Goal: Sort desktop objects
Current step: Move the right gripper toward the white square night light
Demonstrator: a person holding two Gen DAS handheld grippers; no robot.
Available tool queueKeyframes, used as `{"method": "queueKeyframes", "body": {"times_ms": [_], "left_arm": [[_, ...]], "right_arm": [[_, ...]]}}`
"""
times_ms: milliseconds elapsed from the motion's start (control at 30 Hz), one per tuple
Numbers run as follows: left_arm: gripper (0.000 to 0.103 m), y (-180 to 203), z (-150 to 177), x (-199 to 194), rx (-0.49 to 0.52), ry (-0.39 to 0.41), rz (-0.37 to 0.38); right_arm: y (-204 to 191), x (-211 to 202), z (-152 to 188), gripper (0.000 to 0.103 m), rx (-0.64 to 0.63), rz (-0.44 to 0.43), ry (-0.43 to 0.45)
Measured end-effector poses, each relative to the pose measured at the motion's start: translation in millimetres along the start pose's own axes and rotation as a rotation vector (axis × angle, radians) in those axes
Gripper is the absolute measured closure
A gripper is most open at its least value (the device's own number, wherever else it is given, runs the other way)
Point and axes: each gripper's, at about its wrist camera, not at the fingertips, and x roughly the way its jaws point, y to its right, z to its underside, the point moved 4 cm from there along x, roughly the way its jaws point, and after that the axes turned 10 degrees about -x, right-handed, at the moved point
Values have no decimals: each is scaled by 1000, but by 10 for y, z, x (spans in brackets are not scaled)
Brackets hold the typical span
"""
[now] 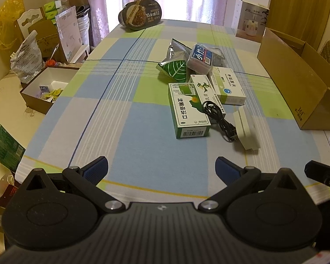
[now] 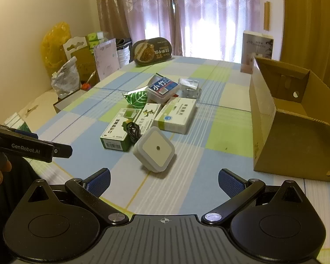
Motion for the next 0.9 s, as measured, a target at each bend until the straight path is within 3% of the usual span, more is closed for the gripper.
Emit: {"method": "queueKeyframes", "body": {"times_ms": [900], "left_arm": [[1,53,28,28,6,-20,18]], "right_arm": [[76,80,111,2,42,-18,-56]]}}
